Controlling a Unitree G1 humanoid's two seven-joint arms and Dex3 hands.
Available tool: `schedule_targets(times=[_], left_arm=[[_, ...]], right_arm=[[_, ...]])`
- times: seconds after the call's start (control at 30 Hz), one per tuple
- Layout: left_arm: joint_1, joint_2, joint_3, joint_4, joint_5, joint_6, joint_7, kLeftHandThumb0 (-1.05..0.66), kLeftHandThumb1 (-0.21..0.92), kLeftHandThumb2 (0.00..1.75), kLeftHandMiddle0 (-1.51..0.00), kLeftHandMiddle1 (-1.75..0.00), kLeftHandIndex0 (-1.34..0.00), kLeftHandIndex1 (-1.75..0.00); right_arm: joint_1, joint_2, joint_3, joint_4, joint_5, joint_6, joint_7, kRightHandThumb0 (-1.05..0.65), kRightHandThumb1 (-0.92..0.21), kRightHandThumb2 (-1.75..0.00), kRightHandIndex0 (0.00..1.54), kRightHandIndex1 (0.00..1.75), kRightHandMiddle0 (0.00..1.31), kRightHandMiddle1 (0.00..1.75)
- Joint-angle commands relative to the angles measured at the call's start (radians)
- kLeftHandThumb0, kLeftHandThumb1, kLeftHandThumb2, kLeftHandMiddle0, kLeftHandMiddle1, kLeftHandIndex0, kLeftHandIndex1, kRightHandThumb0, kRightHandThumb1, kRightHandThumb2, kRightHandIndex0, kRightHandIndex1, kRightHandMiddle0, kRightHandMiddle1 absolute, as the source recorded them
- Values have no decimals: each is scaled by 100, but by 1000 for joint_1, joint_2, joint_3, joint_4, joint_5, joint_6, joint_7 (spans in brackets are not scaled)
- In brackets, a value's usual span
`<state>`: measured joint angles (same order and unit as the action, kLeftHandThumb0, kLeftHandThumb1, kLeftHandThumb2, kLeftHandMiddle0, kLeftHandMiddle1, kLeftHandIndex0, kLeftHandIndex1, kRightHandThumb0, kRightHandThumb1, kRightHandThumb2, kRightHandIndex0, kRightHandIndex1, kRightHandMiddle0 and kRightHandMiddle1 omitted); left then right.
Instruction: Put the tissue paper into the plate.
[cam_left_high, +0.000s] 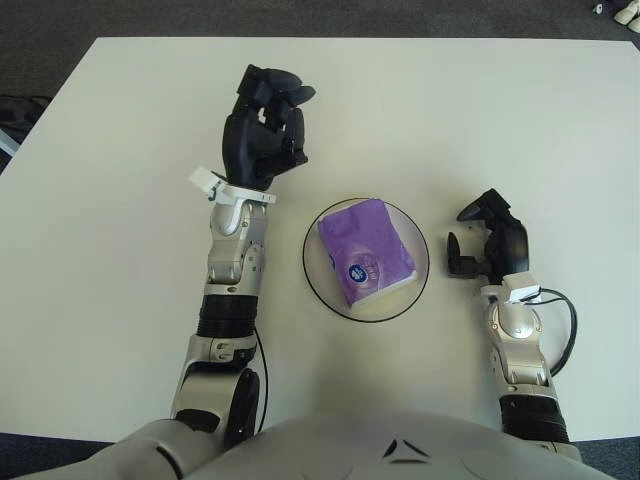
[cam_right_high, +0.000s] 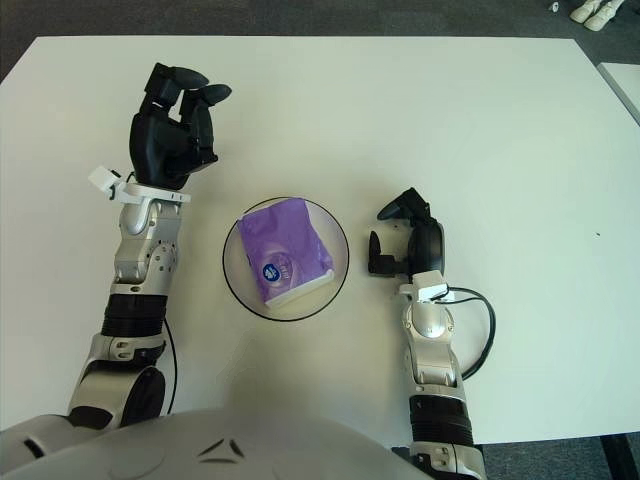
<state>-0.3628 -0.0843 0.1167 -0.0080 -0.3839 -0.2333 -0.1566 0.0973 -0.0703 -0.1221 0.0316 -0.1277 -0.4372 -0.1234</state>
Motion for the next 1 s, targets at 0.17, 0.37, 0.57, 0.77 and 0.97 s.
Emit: schedule_targets(times=[0.17,0.37,0.57,0.77,0.97], left_arm=[[10,-57,34,46,31,-42,88,-1,29,127,-65,-150,-52,-175],[24,-90,44,66,66,-58,153,-1,30,126,-67,-148,-50,-175],[50,-96,41,102,116,-74,196,-1,32,123,-66,-148,-48,-175],[66,-88,33,129,155,-90,216,-1,37,118,-63,-148,-45,-175],[110,-46,41,175,157,-77,181,-1,37,120,-61,-152,-44,-175]], right_arm=[[24,3,1,28,12,57,8,-1,-2,-164,88,167,58,175],[29,8,3,10,14,80,9,-1,-2,-164,88,167,58,175],[31,6,4,6,16,75,15,-1,-2,-164,88,167,58,175],[30,5,3,7,14,75,14,-1,-2,-165,88,167,58,175],[29,11,2,9,12,73,4,-1,-2,-164,88,166,58,175]])
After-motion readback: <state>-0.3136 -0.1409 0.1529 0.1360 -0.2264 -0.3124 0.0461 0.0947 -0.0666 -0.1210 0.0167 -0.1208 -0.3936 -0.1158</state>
